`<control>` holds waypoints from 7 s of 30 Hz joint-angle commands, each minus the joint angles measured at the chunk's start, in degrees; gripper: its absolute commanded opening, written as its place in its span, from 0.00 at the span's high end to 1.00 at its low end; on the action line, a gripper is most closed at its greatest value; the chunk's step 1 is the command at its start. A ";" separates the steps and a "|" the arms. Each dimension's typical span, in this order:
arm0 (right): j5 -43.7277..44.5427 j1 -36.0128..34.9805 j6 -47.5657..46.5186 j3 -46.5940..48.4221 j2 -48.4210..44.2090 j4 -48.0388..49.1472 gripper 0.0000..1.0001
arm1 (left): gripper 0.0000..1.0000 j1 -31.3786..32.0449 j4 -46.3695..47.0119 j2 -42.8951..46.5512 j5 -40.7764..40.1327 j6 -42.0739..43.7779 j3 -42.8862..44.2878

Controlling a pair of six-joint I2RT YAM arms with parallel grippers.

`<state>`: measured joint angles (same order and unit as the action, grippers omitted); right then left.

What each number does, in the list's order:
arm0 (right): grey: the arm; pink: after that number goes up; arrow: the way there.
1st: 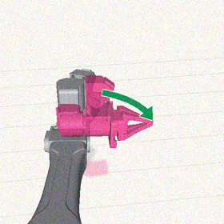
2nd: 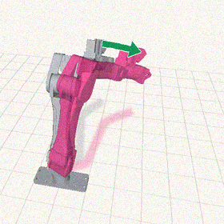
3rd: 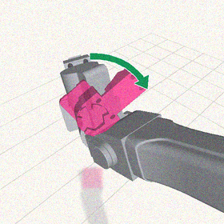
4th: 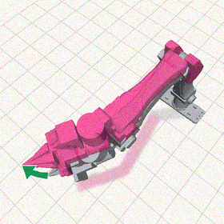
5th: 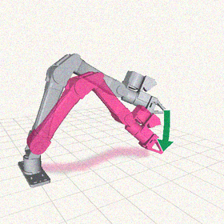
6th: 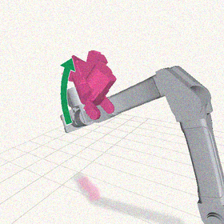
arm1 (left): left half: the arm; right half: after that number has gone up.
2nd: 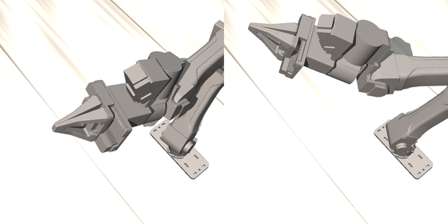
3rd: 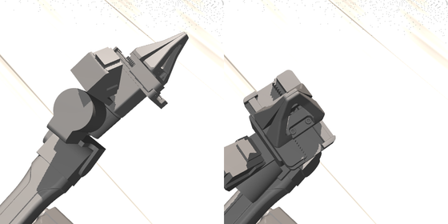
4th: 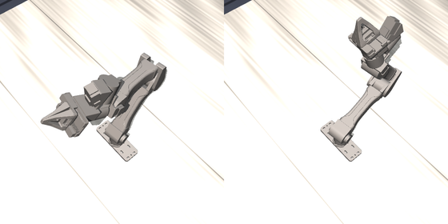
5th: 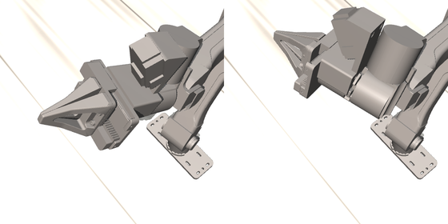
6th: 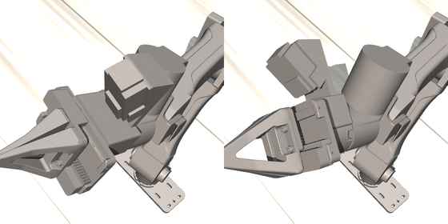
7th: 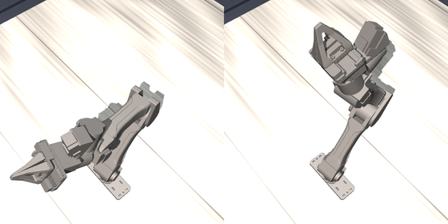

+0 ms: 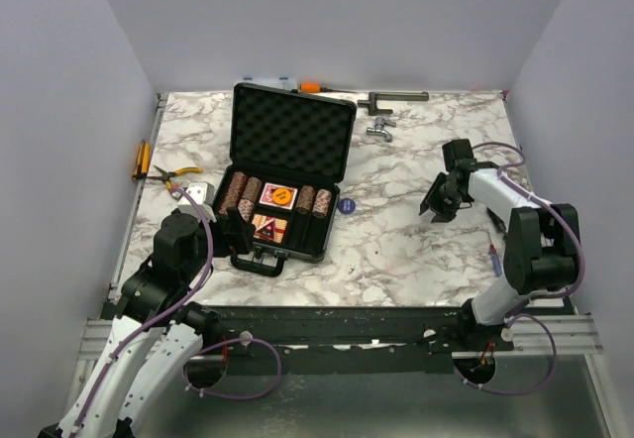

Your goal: Pack up texas hold em set

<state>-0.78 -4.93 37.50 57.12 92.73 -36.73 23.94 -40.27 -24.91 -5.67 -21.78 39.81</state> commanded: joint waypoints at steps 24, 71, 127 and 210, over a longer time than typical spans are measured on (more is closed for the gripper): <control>3.86 -1.22 1.95 5.40 -24.69 -17.11 0.18 | 0.13 19.57 -2.79 -53.84 11.31 8.10 35.36; -1.33 -1.22 3.73 8.29 -35.08 -27.53 0.09 | 0.11 15.99 -10.49 -101.26 9.63 8.47 60.60; -1.93 -1.18 3.02 6.47 -33.83 -26.65 0.09 | 0.23 20.08 -7.88 -104.05 5.38 4.22 66.40; -4.41 -1.22 5.13 5.56 -34.36 -25.61 0.09 | 1.00 5.54 -4.42 -96.16 22.93 -24.31 53.98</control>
<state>-4.84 -5.93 42.00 63.66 60.03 -62.59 32.25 -47.13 -128.62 22.13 -40.34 100.75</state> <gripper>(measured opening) 0.907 0.002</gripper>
